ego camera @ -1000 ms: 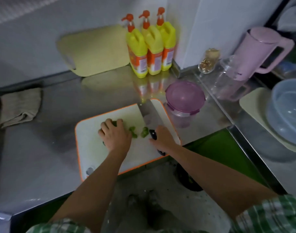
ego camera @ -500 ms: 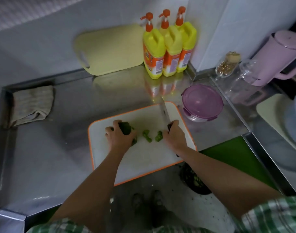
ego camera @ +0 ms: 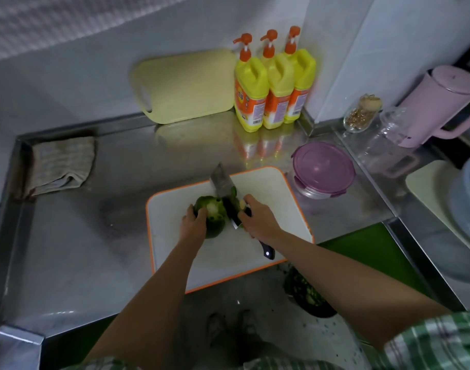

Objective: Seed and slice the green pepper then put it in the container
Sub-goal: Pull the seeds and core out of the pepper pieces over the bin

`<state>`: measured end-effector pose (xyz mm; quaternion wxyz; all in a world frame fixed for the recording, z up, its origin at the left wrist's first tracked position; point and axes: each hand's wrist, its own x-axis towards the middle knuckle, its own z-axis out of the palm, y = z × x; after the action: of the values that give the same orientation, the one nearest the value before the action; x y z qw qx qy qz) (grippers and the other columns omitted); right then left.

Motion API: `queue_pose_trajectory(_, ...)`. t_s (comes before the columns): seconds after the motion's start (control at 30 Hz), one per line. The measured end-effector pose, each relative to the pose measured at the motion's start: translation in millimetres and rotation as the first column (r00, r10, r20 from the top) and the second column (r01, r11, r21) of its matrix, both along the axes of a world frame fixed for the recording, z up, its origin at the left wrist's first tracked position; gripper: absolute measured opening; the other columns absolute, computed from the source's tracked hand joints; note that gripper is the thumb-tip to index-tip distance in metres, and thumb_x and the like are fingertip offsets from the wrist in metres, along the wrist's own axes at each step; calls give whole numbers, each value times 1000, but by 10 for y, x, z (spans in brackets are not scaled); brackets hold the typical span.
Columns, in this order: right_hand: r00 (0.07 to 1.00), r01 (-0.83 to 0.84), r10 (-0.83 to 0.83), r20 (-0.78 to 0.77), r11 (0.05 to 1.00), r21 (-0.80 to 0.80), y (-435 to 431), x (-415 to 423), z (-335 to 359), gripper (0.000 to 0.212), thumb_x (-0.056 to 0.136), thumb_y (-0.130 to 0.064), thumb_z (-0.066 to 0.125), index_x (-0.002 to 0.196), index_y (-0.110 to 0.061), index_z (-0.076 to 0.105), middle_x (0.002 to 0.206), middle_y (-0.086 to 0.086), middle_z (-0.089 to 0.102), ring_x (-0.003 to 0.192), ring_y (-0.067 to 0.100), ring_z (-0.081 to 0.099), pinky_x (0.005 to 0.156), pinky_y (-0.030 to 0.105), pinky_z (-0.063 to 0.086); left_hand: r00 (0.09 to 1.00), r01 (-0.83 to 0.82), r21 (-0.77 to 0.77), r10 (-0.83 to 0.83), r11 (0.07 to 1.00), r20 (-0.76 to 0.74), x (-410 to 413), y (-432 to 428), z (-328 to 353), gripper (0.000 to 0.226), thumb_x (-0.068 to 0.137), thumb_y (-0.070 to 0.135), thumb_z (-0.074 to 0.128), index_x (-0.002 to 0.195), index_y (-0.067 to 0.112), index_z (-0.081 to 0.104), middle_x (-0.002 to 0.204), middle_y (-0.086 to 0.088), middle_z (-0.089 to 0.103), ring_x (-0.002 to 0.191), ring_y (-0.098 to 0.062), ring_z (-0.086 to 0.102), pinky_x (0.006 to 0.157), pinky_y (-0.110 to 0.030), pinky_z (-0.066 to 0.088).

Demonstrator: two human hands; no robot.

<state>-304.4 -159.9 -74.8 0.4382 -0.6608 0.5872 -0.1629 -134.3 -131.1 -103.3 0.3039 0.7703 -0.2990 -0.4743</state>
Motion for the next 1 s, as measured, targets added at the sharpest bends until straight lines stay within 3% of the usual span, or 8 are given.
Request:
queue_pose_trajectory(0.1,998,-55,55,-20,998,6,44,26,53,13,86,-9,50,98,-9,44,68,13,54,50,23,45,52,30,38,1000,25,26,-25,999,-2,109,40,0,57,98,43,44,151,31,27,135,-17,40,118,-40,47,96,-52,49)
queue_pose_trajectory(0.2,997,-65,63,-46,998,-28,46,44,73,14,86,-10,50,99,-7,44,66,13,52,51,26,45,52,35,42,996,29,13,-28,1000,-84,158,57,11,55,98,37,50,148,27,31,137,-18,44,115,-37,51,84,-47,56)
queue_pose_trajectory(0.33,999,-20,14,-51,991,-129,33,70,133,12,91,-14,49,99,-9,43,60,9,46,47,24,43,50,40,45,981,-56,-10,53,998,-189,95,73,27,53,99,29,51,148,20,31,139,-16,44,119,-34,50,79,-42,55)
queue_pose_trajectory(0.43,997,-41,30,-67,985,-166,7,81,253,13,93,-16,48,104,-9,44,60,8,48,48,25,44,51,43,47,983,-74,-18,70,997,-171,3,69,4,59,98,27,53,150,19,27,140,-15,43,117,-34,50,82,-41,54)
queue_pose_trajectory(0.5,990,-103,84,-112,979,-175,-7,79,364,7,93,-17,48,91,-13,42,60,6,48,50,27,46,52,43,48,987,-66,-15,63,998,-144,-31,46,-4,61,98,26,53,152,19,24,141,-15,43,118,-36,50,87,-45,54)
queue_pose_trajectory(0.6,959,-216,183,-216,966,-142,-7,76,529,16,92,-19,48,80,-17,36,65,8,51,47,27,49,49,39,46,988,-69,-3,68,998,-137,-40,15,-17,64,99,25,52,154,19,21,145,-14,41,122,-37,48,90,-47,53)
queue_pose_trajectory(0.77,886,-330,284,-366,942,-67,69,116,623,9,93,-21,46,90,-15,39,77,10,53,51,23,44,51,30,36,991,-62,-2,61,998,-120,-48,-2,-66,64,99,27,52,154,21,21,145,-13,42,122,-38,49,91,-51,53)
queue_pose_trajectory(1.0,847,-343,289,-446,938,-45,152,186,678,12,94,-20,42,102,-11,41,70,4,45,59,26,44,47,29,26,999,-21,12,22,1000,-49,-57,-54,-123,63,99,25,50,154,19,20,144,-15,43,122,-40,50,93,-53,52)
